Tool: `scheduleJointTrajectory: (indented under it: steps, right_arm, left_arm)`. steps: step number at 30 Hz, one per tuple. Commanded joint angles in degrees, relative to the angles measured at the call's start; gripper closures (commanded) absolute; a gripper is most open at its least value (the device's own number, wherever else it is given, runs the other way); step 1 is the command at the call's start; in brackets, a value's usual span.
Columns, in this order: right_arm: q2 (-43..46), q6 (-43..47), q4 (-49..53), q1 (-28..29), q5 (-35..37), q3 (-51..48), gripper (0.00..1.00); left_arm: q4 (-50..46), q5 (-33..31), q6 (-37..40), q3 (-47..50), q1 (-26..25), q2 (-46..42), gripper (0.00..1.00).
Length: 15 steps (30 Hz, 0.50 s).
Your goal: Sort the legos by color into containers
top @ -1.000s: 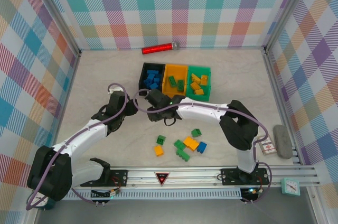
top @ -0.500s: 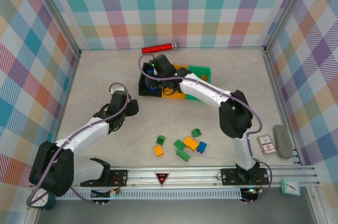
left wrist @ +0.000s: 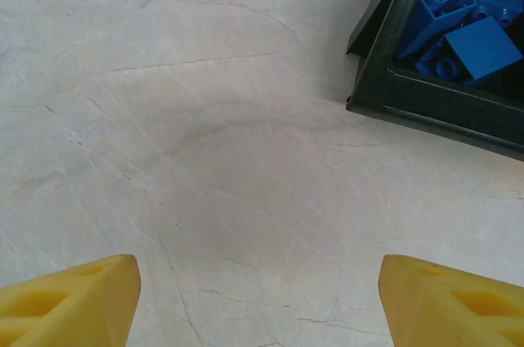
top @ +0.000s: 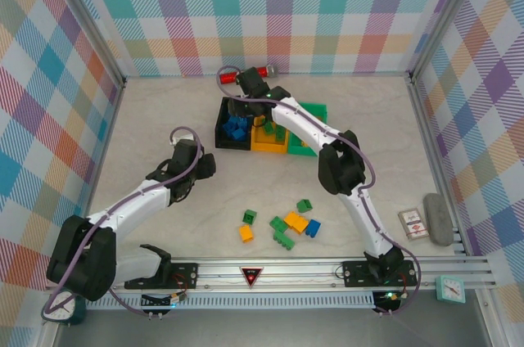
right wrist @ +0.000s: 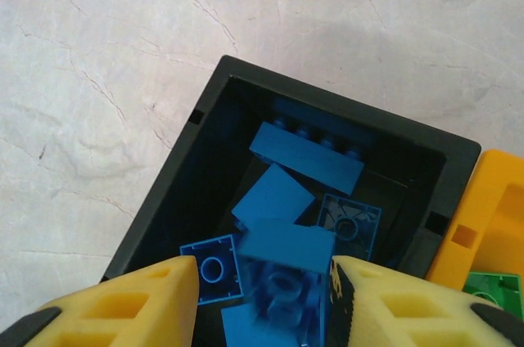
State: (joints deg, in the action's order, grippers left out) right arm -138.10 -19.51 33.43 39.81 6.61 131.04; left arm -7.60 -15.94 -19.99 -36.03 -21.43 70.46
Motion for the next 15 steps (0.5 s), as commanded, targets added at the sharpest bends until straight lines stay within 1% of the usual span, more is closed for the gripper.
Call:
scheduleJointTrajectory:
  steps: [1,4,6,10,15]
  right_arm:
    - [0.4,1.1,2.0,0.2,-0.9,2.3,0.51]
    - [2.0,1.1,1.7,0.3,-1.7,0.8,0.5]
    - [4.1,1.2,0.6,0.6,-2.3,-2.0,0.5]
    - [11.2,2.4,-5.3,2.0,-2.7,-13.4,0.49]
    - [19.8,0.3,-12.7,3.0,-3.2,-27.5,0.5]
  left_arm:
    - [-1.2,0.7,-0.5,-1.9,0.7,0.6,0.24]
    - [-1.2,0.6,-0.5,-1.9,0.8,0.8,0.24]
    - [-1.2,0.6,-0.5,-2.0,0.8,1.0,0.24]
    - [-1.5,1.0,-0.7,-2.3,0.7,1.1,0.24]
    - [-1.4,1.8,-0.8,-2.2,0.8,1.0,0.24]
